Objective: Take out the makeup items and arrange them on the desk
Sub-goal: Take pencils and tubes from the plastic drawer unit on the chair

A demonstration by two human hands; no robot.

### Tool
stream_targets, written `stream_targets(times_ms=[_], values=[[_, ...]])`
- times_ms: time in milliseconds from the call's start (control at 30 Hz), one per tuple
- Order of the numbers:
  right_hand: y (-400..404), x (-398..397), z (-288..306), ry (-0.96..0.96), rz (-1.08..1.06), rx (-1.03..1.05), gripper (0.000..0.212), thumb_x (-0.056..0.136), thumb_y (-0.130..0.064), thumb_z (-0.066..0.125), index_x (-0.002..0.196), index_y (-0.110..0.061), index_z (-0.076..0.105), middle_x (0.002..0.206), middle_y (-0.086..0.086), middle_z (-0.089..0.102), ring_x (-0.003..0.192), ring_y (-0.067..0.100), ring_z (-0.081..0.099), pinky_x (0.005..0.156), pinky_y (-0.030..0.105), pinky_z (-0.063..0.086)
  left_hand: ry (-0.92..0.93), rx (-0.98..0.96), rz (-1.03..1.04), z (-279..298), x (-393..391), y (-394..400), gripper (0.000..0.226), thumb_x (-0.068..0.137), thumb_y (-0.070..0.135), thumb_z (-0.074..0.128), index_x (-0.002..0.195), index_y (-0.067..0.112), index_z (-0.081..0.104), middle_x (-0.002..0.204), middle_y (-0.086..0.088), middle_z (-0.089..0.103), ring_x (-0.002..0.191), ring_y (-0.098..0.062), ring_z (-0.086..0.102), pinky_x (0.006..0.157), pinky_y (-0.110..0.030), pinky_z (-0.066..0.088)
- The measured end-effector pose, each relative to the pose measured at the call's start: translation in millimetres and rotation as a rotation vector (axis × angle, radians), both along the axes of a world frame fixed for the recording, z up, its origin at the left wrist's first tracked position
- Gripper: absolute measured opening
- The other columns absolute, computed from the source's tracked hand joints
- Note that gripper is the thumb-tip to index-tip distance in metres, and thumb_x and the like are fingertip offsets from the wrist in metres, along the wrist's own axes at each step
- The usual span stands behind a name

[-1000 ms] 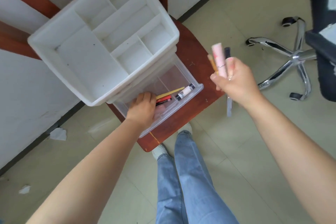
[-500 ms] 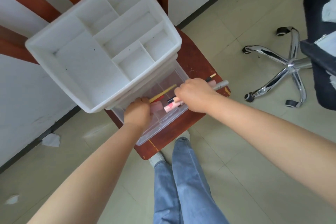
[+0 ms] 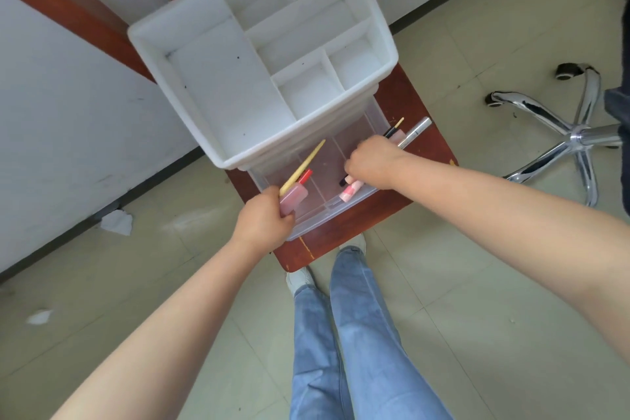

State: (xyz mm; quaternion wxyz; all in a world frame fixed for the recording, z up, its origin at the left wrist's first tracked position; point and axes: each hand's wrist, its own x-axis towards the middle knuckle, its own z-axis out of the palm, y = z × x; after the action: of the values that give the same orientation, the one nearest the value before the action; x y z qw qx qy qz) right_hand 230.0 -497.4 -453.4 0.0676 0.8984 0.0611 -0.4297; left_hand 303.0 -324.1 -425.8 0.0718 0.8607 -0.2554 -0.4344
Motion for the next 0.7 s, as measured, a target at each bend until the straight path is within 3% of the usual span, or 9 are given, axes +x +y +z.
stream_targets(times_ms=[133, 200, 333, 433, 533, 600, 700], values=[[-3.9, 3.8, 2.7, -0.022, -0.051, -0.003, 0.033, 0.086, -0.002, 0.049, 0.118, -0.01, 0.05, 0.116, 0.007, 0.06, 0.105, 0.029, 0.059, 0.068, 0.031, 0.04, 0.102, 0.004, 0.042, 0.5, -1.0, 14.2, 0.006, 0.085, 0.009, 0.052, 0.087, 0.007, 0.047, 0.079, -0.009, 0.052, 0.082, -0.034, 0.055, 0.063, -0.028, 0.037], [-4.2, 5.4, 9.9, -0.071, -0.149, 0.018, 0.03, 0.085, -0.007, 0.052, 0.115, -0.011, 0.051, 0.113, 0.007, 0.061, 0.102, 0.029, 0.06, 0.066, 0.031, 0.037, 0.18, -0.01, 0.063, 1.6, -3.5, 20.3, 0.01, 0.085, 0.009, 0.055, 0.08, 0.01, 0.046, 0.078, -0.01, 0.057, 0.078, -0.029, 0.053, 0.063, -0.025, 0.036], [2.0, -4.0, 29.5, -0.186, -0.551, 0.174, 0.018, 0.081, -0.007, 0.053, 0.099, -0.01, 0.054, 0.102, 0.012, 0.061, 0.097, 0.033, 0.058, 0.064, 0.03, 0.033, 0.273, -0.059, 0.11, 2.1, -11.9, 29.8, 0.027, 0.085, 0.008, 0.059, 0.067, 0.02, 0.042, 0.076, -0.008, 0.055, 0.07, -0.023, 0.049, 0.058, -0.026, 0.035], [7.3, -37.2, 41.8, -0.329, -0.987, 0.314, 0.014, 0.076, -0.008, 0.058, 0.083, -0.012, 0.046, 0.083, 0.009, 0.058, 0.087, 0.032, 0.058, 0.058, 0.029, 0.032, 0.329, -0.104, 0.192, 4.4, -20.8, 33.4, 0.028, 0.086, 0.008, 0.06, 0.067, 0.019, 0.042, 0.064, 0.003, 0.044, 0.056, -0.01, 0.042, 0.047, -0.01, 0.033], [36.5, -80.4, 41.2, -0.523, -1.861, 0.67, 0.02, 0.077, 0.006, 0.059, 0.082, -0.009, 0.048, 0.08, 0.012, 0.054, 0.056, 0.018, 0.059, 0.053, 0.028, 0.047, 0.352, -0.135, 0.275, 7.7, -28.4, 37.4, 0.031, 0.086, 0.007, 0.059, 0.065, 0.02, 0.04, 0.061, 0.003, 0.042, 0.053, -0.009, 0.041, 0.038, -0.006, 0.032], [58.9, -96.0, 26.5, -0.558, -2.362, 0.956, 0.03, 0.078, 0.013, 0.056, 0.077, -0.013, 0.044, 0.076, 0.012, 0.052, 0.037, 0.005, 0.055, 0.043, 0.018, 0.049, 0.318, -0.143, 0.279, 10.4, -30.1, 39.3, 0.023, 0.086, 0.008, 0.06, 0.072, 0.016, 0.044, 0.062, 0.004, 0.041, 0.051, -0.009, 0.04, 0.036, -0.006, 0.032], [78.5, -88.6, 3.2, -0.576, -2.604, 1.071, 0.028, 0.08, 0.011, 0.057, 0.075, -0.014, 0.045, 0.07, 0.006, 0.051, 0.032, 0.004, 0.053, 0.04, 0.014, 0.047, 0.226, -0.143, 0.267, 14.9, -24.6, 42.6, 0.015, 0.086, 0.009, 0.06, 0.081, 0.012, 0.046, 0.062, 0.005, 0.04, 0.053, -0.009, 0.039, 0.043, -0.015, 0.035]])
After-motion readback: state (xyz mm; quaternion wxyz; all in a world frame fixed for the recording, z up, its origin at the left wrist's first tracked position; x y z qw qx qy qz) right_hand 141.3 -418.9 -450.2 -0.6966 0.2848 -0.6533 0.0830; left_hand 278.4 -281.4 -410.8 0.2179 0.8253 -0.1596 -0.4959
